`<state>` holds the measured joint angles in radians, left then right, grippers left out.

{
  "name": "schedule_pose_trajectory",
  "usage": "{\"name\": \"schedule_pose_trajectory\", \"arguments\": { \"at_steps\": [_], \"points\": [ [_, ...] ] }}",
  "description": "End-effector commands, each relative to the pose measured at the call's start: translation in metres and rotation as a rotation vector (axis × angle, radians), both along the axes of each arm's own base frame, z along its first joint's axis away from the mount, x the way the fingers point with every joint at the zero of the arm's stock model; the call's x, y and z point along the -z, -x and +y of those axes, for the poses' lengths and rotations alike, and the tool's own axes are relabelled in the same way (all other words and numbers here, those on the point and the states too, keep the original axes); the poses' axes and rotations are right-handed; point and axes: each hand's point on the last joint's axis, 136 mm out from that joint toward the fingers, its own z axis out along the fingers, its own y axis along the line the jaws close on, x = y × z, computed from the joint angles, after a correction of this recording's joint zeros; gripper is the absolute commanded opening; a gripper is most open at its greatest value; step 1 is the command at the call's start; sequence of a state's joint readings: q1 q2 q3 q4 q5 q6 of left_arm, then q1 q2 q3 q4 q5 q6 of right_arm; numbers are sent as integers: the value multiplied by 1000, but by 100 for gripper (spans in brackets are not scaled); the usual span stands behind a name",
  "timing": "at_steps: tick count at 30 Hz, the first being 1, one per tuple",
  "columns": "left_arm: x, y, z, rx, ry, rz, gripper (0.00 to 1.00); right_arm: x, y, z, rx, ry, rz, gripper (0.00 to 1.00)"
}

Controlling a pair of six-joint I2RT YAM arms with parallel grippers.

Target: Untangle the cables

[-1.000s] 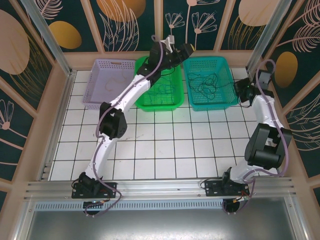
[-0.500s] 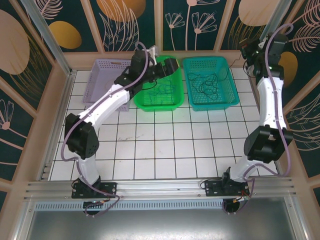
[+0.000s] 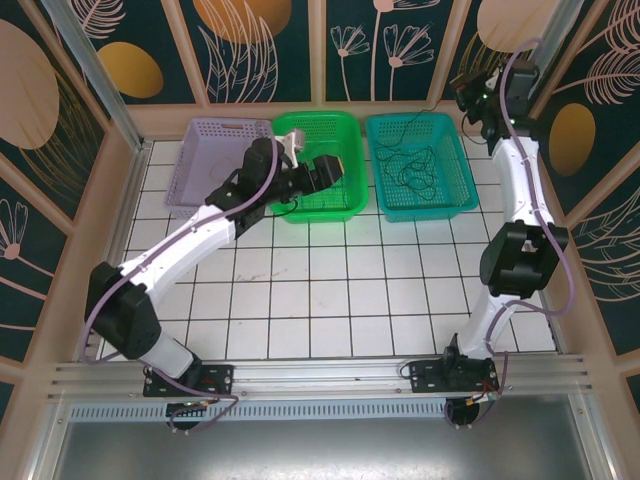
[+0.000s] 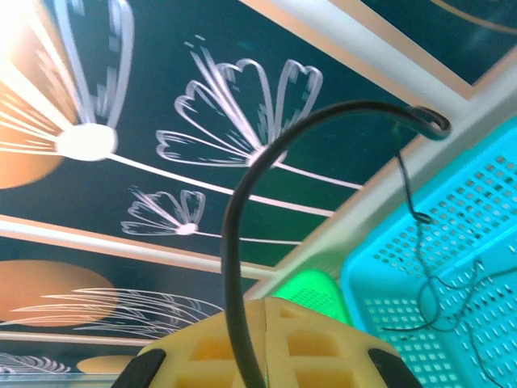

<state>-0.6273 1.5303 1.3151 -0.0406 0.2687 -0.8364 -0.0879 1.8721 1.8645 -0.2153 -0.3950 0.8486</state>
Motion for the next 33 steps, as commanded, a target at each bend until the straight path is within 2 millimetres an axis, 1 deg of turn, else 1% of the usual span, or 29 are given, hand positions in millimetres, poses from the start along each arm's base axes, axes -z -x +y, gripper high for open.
{"name": "schedule_pose_trajectory", "arguments": {
  "at_steps": [1, 5, 8, 11, 15, 16, 18, 19, 23, 25, 28, 31, 33],
  "points": [
    [-16, 12, 10, -24, 43, -25, 81, 34, 8, 15, -22, -21, 49, 0],
    [-21, 21, 18, -25, 43, -26, 81, 102, 37, 22, -6, -51, 199, 0],
    [-26, 26, 18, -17, 53, -26, 81, 142, 59, 27, -1, -67, 316, 0],
    [-31, 27, 19, -16, 63, -31, 81, 171, 76, 29, 1, -49, 416, 0],
    [-35, 28, 18, -9, 73, -31, 81, 194, 85, 30, -10, -28, 510, 0],
    [-35, 29, 17, -5, 73, -30, 81, 196, 86, 30, -13, -18, 527, 3],
    [-37, 30, 17, -4, 75, -33, 81, 197, 87, 27, -5, 10, 549, 18],
    [-37, 31, 18, -6, 75, -33, 81, 195, 88, 25, 2, 28, 554, 25],
    [-37, 34, 23, -18, 73, -35, 81, 180, 89, 17, 34, 91, 554, 45],
    [-38, 36, 25, -22, 70, -34, 81, 175, 89, 12, 47, 123, 556, 51],
    [-38, 38, 30, -36, 63, -38, 81, 164, 89, 8, 60, 164, 552, 54],
    [-41, 39, 40, -81, 41, -45, 82, 135, 89, 6, 85, 204, 486, 54],
    [-43, 38, 55, -145, 16, -50, 82, 106, 92, 8, 91, 233, 395, 56]
  ]
}}
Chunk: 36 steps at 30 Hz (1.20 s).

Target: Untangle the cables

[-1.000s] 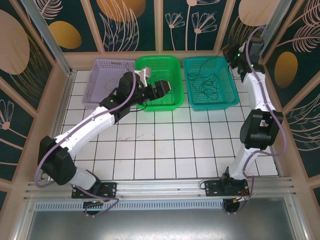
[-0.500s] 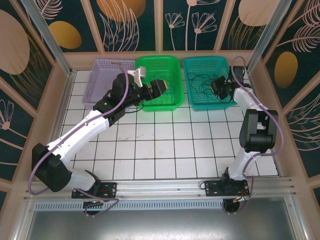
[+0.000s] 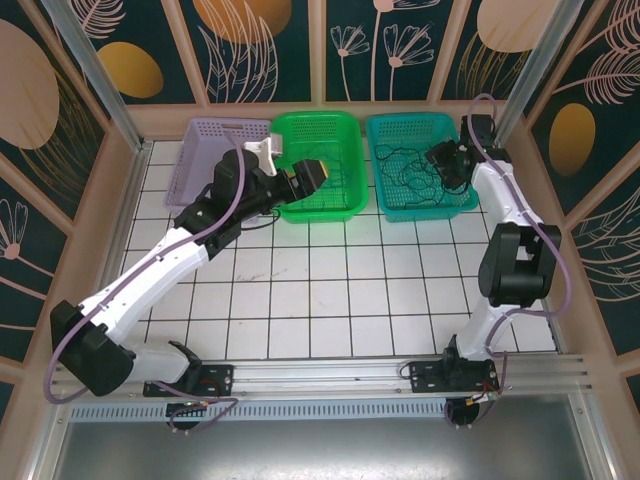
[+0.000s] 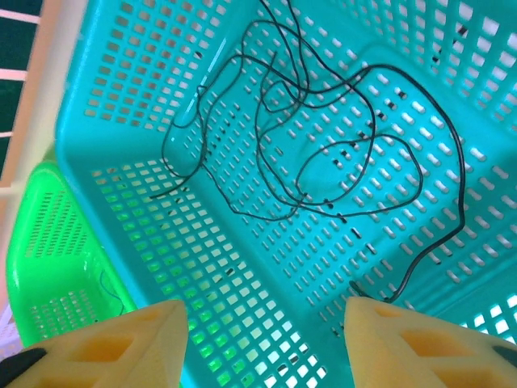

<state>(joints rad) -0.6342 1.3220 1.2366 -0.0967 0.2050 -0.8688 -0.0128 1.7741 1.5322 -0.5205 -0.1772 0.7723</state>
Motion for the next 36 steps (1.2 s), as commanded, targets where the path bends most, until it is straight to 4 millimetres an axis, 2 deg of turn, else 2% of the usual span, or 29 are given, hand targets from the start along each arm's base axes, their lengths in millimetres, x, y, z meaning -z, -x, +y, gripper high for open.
{"name": "schedule_pose_trajectory", "arguments": {
  "at_steps": [1, 3, 4, 5, 7, 11, 13, 15, 17, 19, 21, 24, 25, 29, 32, 36],
  "points": [
    [-3, 3, 29, -121, -47, -3, 83, -73, 12, 3, -22, 103, -176, 58],
    [-7, 7, 44, -170, -87, -23, 85, -99, 22, 9, -40, 146, -269, 63],
    [-7, 9, 53, -197, -115, -30, 96, -110, 30, 12, -57, 165, -313, 76],
    [-5, 11, 61, -223, -143, -26, 98, -118, 37, 16, -73, 181, -352, 98],
    [6, 17, 88, -311, -215, 0, 98, -127, 59, 21, -103, 211, -421, 99],
    [17, 35, 141, -472, -310, -18, 98, -124, 109, 22, -110, 318, -509, 99],
    [27, 45, 174, -579, -389, -35, 99, -110, 134, 15, -91, 381, -507, 99],
    [43, 52, 211, -738, -491, -31, 99, -82, 151, -6, 8, 423, -415, 99],
    [62, 61, 245, -865, -628, -47, 98, -51, 163, -21, 33, 496, -367, 99],
    [78, 67, 265, -898, -813, -136, 98, -34, 169, -25, -5, 557, -426, 99],
    [94, 69, 274, -909, -914, -244, 98, -20, 173, -24, -51, 640, -531, 99],
    [103, 78, 286, -986, -883, -399, 99, -1, 181, -34, -16, 731, -626, 99],
    [113, 78, 287, -987, -889, -431, 98, 6, 182, -37, -7, 734, -638, 99],
    [155, 67, 293, -954, -867, -424, 99, 26, 179, -41, -36, 749, -648, 99],
    [170, 58, 302, -973, -845, -405, 99, 35, 174, -42, -58, 735, -676, 99],
    [182, 39, 301, -962, -802, -393, 99, 47, 167, -41, -104, 757, -688, 99]
  ]
}}
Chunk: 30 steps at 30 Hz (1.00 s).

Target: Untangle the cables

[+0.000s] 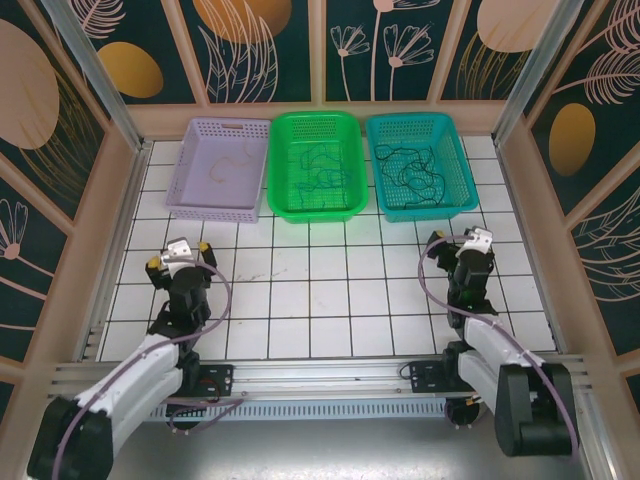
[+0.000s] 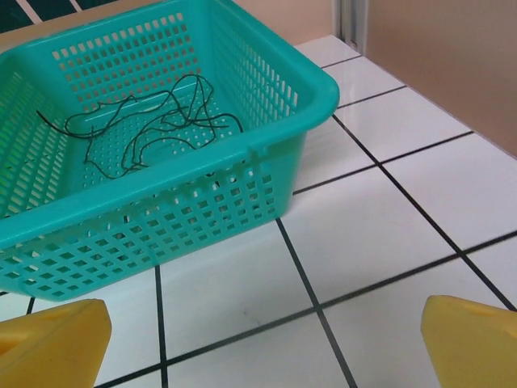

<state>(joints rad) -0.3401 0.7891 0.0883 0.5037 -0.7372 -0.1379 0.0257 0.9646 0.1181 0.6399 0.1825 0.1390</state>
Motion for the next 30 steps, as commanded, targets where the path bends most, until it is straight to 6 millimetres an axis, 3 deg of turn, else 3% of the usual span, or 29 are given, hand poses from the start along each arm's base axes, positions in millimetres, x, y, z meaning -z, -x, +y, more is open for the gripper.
{"name": "schedule_pose_trajectory", "arguments": {
  "at_steps": [1, 10, 14, 22, 26, 30],
  "points": [
    [-28, -21, -11, 66, 67, -160, 99, -24, -12, 6, -69, 31, -141, 99],
    [-23, -73, -8, 117, 106, -171, 99, -34, -43, 2, -135, 27, -213, 99],
    [-10, -98, -15, 175, 110, -65, 99, -21, -50, 0, -145, 12, -208, 99],
    [-12, -110, -5, 214, 73, -65, 99, -9, -56, 9, -204, 17, -183, 99],
    [-3, -110, 3, 202, 90, -83, 99, -10, -57, 9, -203, 17, -184, 99],
    [-14, -80, 7, 186, 83, -240, 99, -10, -57, 9, -202, 18, -185, 99]
  ]
}}
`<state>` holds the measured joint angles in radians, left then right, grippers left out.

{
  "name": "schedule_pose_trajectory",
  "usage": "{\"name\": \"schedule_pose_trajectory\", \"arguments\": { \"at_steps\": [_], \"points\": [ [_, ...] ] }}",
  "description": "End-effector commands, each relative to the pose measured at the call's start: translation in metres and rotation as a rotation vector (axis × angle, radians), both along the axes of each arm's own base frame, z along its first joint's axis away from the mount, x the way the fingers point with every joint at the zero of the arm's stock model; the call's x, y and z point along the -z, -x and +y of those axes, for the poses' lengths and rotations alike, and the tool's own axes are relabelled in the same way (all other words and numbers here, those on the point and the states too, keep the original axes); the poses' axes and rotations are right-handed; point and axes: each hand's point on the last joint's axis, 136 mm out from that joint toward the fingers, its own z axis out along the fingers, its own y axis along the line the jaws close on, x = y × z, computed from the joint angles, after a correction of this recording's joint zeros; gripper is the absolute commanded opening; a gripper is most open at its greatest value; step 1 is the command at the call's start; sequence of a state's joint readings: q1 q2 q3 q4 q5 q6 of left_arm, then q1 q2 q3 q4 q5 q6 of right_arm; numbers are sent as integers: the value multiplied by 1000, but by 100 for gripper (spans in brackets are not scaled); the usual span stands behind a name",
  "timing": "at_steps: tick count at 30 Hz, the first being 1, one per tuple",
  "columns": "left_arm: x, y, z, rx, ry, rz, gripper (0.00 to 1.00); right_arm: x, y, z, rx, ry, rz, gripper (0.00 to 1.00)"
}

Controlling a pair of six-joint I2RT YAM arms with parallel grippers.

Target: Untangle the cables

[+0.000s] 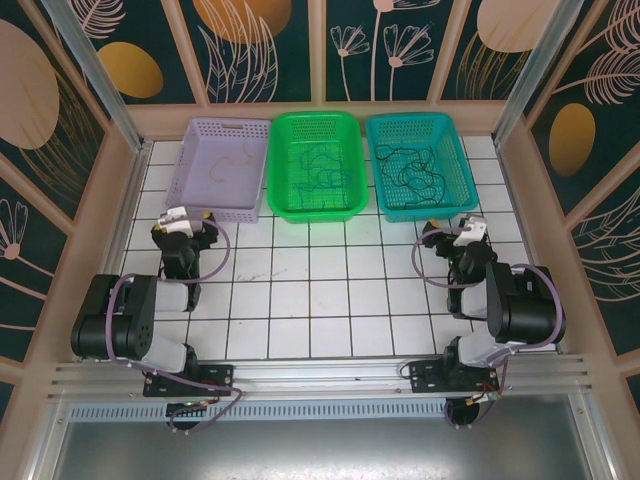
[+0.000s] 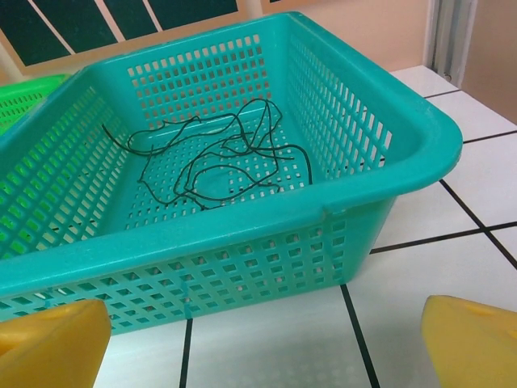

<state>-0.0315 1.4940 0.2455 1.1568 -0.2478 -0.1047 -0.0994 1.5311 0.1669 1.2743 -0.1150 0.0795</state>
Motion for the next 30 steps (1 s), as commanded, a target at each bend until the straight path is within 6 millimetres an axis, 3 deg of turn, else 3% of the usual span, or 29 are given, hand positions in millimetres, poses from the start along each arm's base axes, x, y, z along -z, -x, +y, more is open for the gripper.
{"name": "schedule_pose_trajectory", "arguments": {
  "at_steps": [1, 4, 7, 30],
  "points": [
    [-25, 20, 3, 0, 7, -175, 99, -19, -8, 1, -18, 20, -70, 99],
    [-24, 19, 6, -20, 11, -166, 99, -19, -6, -2, 13, 25, -75, 99],
    [-16, 5, 14, -68, 22, -103, 99, -17, -12, -4, 58, 46, -49, 99],
    [-17, 6, 14, -66, 19, -108, 99, -14, -16, 1, 57, 78, -30, 99]
  ]
}}
